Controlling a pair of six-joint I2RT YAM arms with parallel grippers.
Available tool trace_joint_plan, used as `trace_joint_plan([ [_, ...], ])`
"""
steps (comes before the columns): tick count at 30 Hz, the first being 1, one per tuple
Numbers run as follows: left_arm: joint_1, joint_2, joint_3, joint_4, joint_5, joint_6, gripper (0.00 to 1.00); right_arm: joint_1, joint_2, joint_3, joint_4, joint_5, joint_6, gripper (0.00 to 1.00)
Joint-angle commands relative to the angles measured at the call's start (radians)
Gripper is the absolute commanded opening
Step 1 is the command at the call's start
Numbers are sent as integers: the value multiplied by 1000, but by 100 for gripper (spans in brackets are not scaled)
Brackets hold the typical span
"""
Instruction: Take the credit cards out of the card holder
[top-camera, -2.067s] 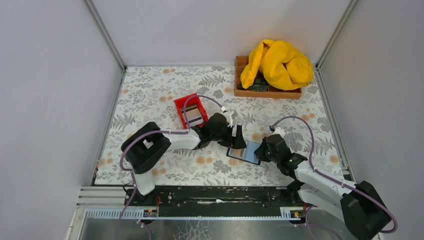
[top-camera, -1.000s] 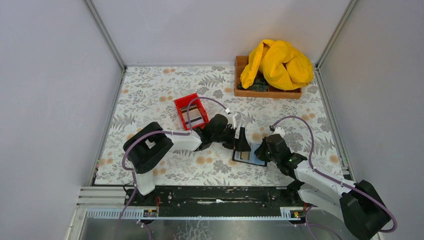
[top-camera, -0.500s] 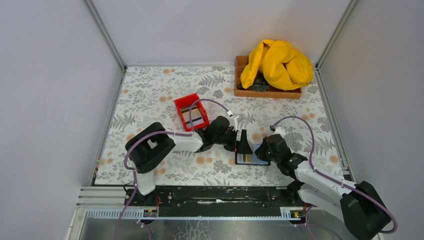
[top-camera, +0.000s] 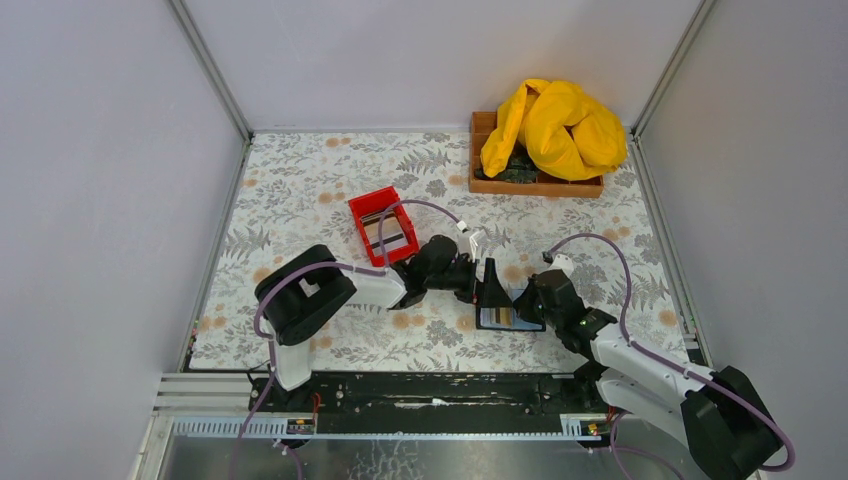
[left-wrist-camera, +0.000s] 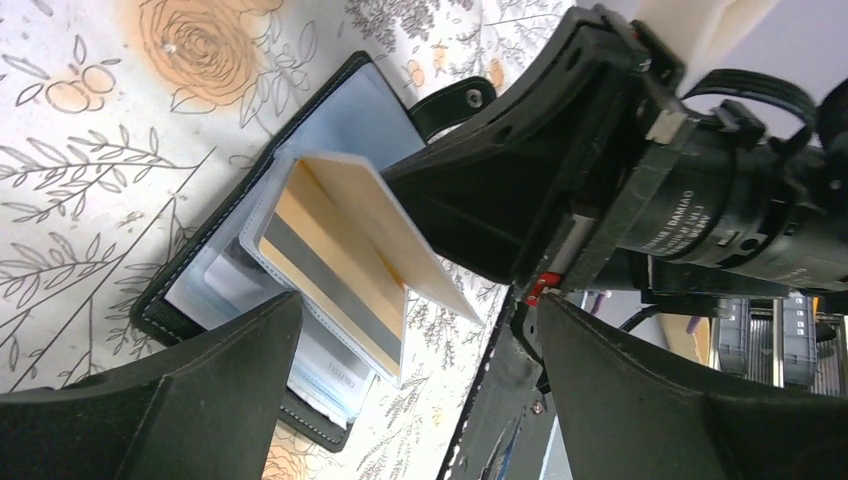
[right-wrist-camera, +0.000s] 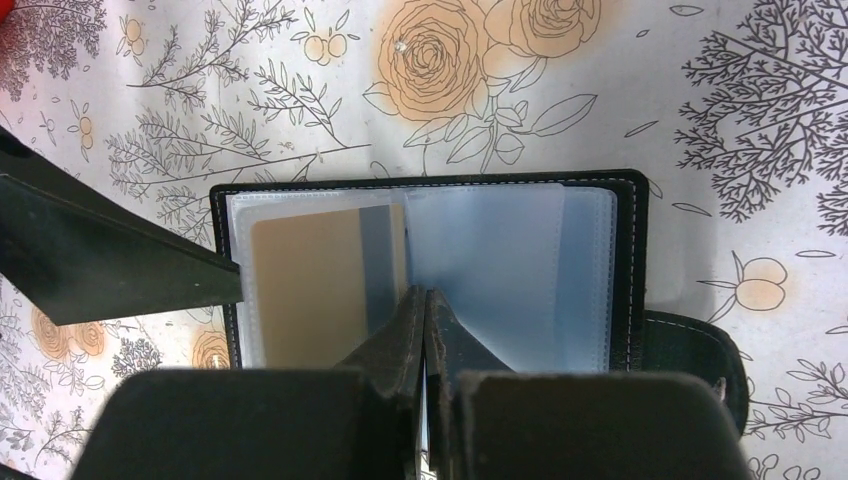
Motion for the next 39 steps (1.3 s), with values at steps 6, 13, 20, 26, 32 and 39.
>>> trace_joint_plan([
  [6,-12,48,7,171,70,-66,94,-4,-10,0,0,-12,-1,0],
  [13,-13,66,14,163,63,-64,94,-4,-148,17,-112,47,5,0],
  [20,-17,77,22,164,64,-66,94,-4,-241,72,-215,92,-32,3],
  [26,-18,65,17,167,56,-63,91,-4,-211,74,-193,49,-18,2],
  [32,-28,67,41,162,52,-69,84,-4,-287,114,-263,69,-17,2],
  [39,-48,67,119,97,56,-57,84,-4,-342,132,-343,122,-15,5],
])
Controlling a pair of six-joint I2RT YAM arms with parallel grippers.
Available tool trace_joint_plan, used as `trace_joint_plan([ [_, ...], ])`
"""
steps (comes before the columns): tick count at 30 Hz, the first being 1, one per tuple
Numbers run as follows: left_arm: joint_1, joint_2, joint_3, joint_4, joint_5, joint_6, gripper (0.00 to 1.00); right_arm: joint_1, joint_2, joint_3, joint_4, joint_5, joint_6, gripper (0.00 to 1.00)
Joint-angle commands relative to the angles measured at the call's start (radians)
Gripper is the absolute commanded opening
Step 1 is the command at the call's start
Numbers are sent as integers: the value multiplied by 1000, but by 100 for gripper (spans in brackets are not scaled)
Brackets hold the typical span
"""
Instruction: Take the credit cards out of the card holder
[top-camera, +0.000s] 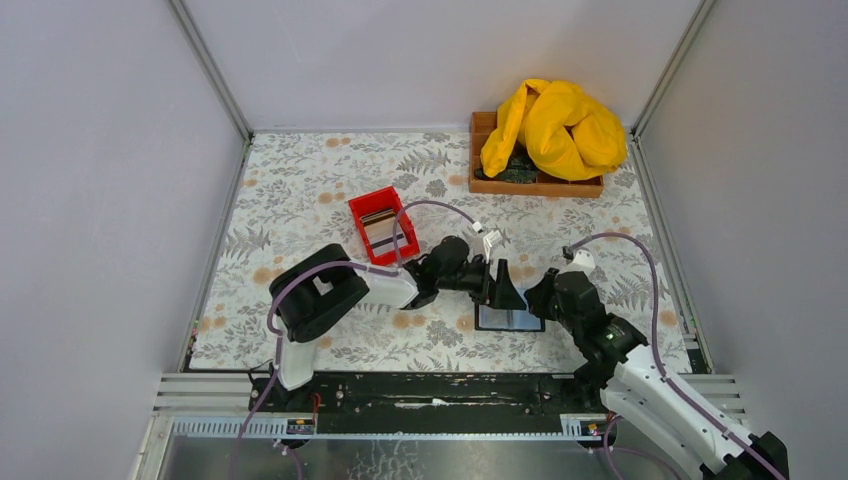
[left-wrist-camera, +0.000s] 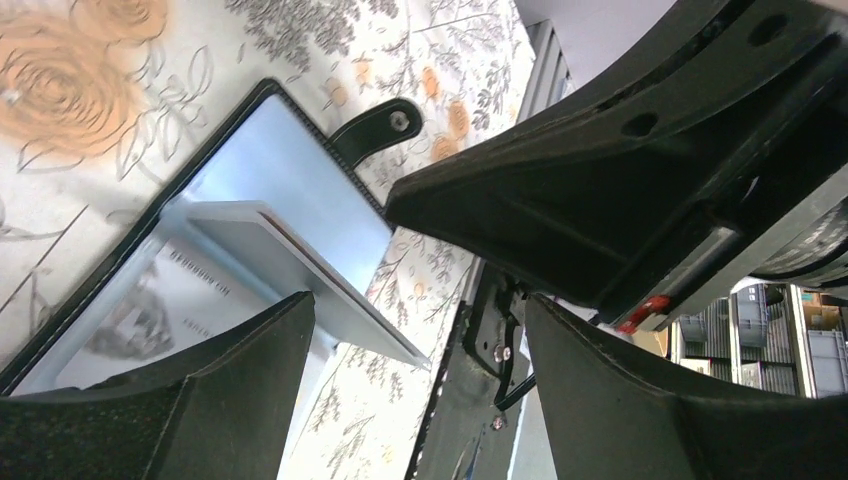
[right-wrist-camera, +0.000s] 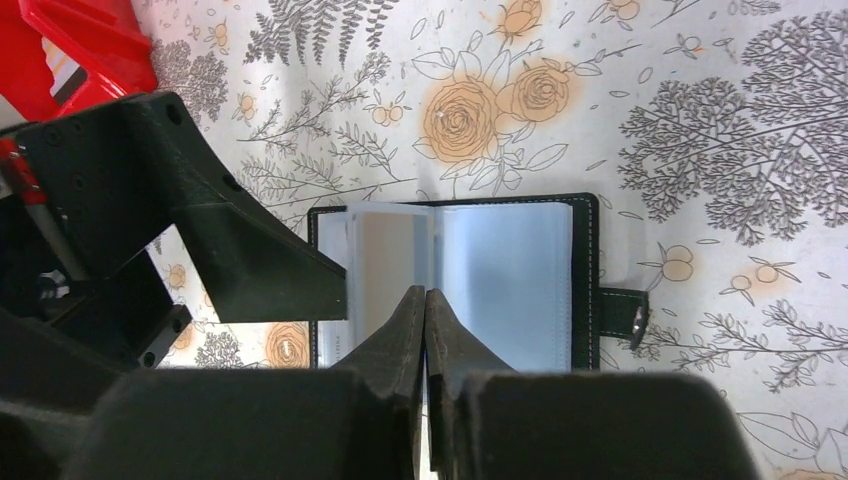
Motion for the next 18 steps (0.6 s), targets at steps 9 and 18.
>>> trace_joint_plan([
  [9,-26,-10,108,-148,-41,117,85,-4,-101,60,-125,167,25,23],
  [18,27,7,25,-121,-49,94,83,-4,30,49,-50,112,9,43],
])
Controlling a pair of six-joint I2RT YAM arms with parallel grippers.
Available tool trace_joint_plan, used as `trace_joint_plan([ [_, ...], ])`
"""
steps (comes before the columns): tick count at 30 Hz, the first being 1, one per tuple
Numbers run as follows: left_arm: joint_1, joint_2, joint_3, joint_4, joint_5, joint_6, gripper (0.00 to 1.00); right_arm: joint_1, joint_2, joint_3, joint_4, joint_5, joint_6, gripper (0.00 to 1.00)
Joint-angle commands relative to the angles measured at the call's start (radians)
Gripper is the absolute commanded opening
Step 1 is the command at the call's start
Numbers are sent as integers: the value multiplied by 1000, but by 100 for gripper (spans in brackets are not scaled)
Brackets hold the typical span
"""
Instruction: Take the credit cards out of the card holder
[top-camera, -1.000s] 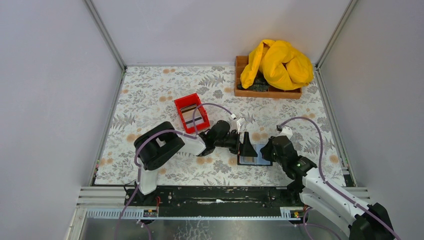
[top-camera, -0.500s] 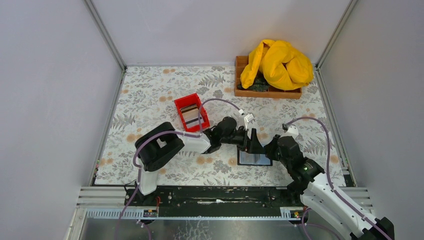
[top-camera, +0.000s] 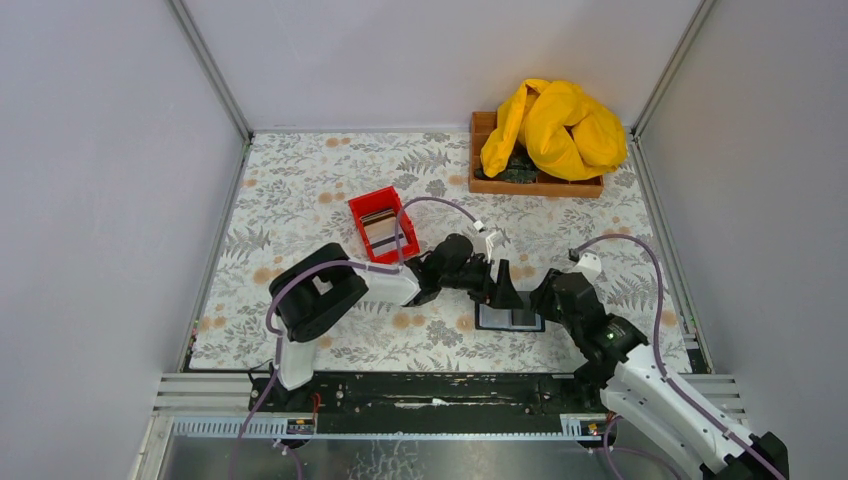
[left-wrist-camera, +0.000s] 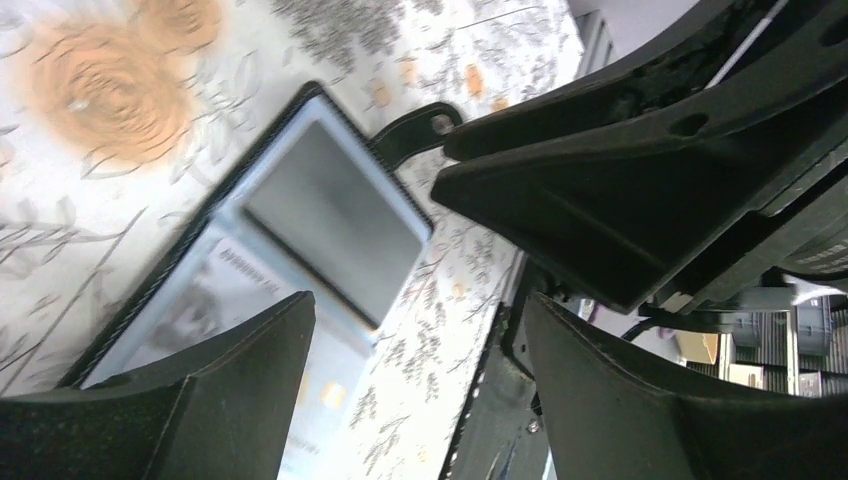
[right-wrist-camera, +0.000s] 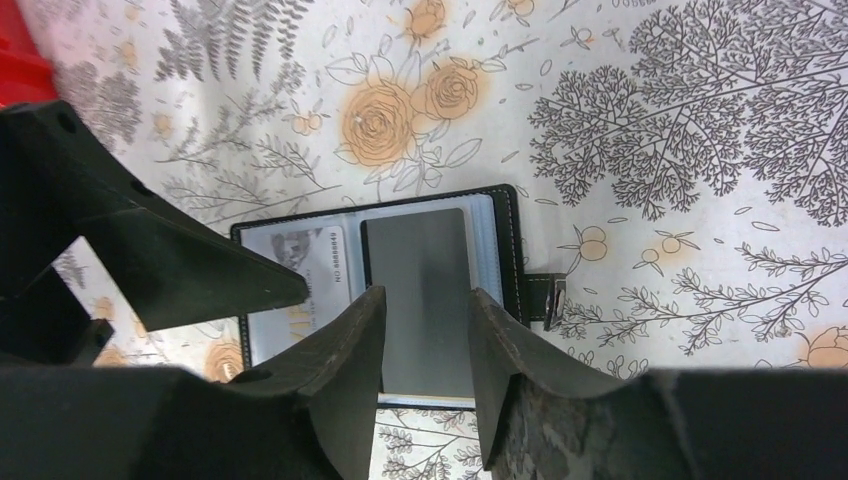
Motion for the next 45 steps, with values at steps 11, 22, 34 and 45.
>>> trace_joint_plan([
  [11,36,52,-39,-28,-31,-32,55,-22,204,-4,136,0,43,36],
  [22,145,153,-50,-5,-11,-95,24,-124,370,-29,280,-106,36,24],
  [34,168,100,-59,-17,-25,-45,46,-124,370,-74,388,-191,-5,0],
  [45,108,99,-63,31,13,-100,54,-124,397,-96,431,-216,-11,0],
])
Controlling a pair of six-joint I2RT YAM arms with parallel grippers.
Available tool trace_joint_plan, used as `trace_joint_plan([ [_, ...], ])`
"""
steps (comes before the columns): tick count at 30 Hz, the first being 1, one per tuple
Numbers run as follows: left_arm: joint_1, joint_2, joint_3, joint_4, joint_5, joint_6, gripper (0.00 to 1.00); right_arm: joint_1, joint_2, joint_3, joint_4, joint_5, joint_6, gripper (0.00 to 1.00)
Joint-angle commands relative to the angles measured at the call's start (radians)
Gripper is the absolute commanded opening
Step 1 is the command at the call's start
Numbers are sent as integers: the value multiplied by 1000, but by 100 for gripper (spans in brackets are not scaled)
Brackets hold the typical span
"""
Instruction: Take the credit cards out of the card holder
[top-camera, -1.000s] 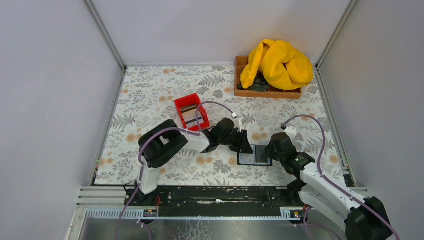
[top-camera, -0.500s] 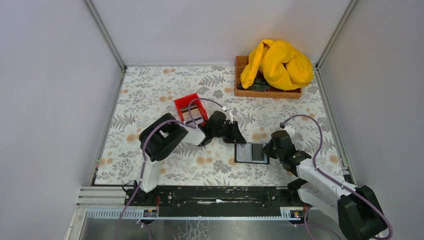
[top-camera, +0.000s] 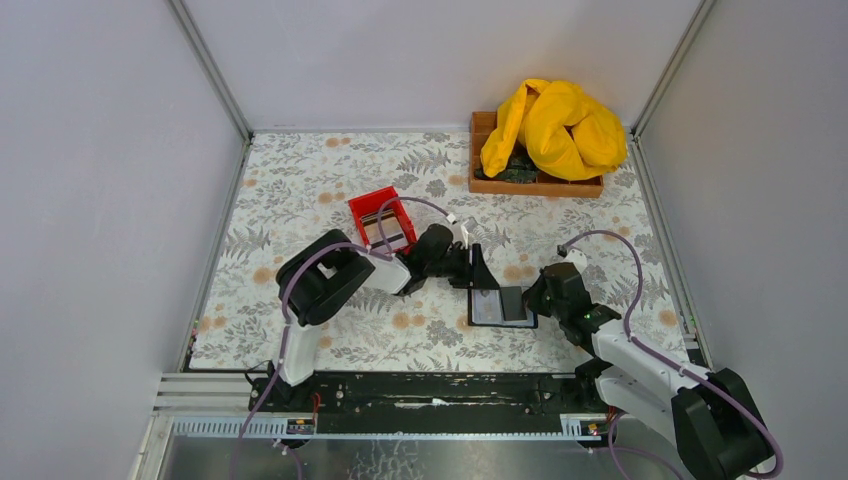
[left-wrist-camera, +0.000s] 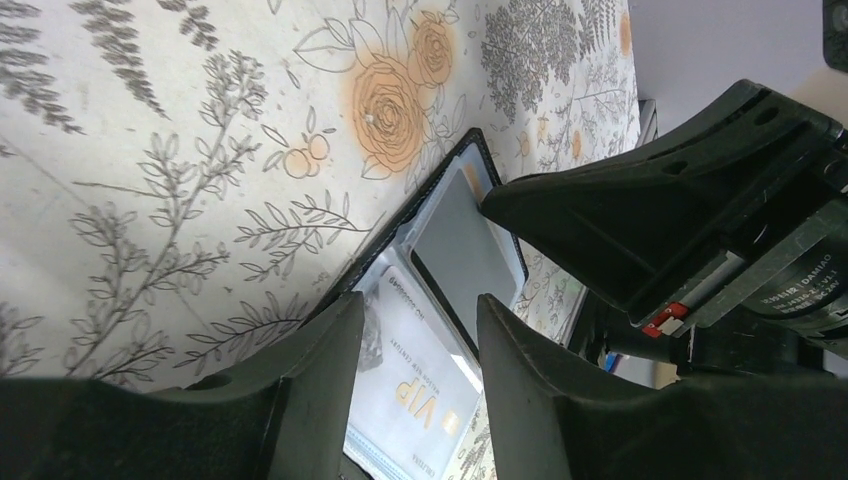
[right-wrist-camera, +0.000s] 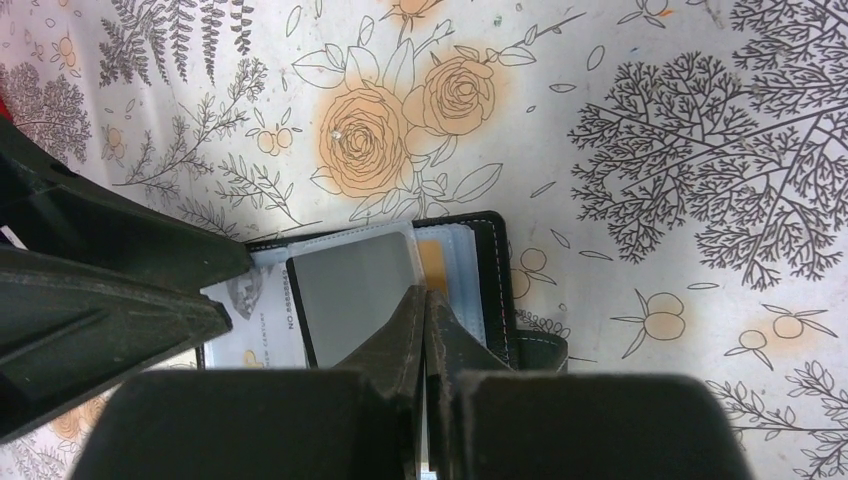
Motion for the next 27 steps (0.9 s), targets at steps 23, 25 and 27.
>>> trace_joint_plan([
  [23,-67,-36,-5,-92,-73,22,55,-3,-63,-1,-2,-53,-51,0],
  [25,-54,-22,-1,-84,-65,16,55,-3,-100,1,-18,-65,-67,5],
  [27,-51,-36,1,-105,-95,38,55,-2,-142,9,-35,-109,-94,16],
])
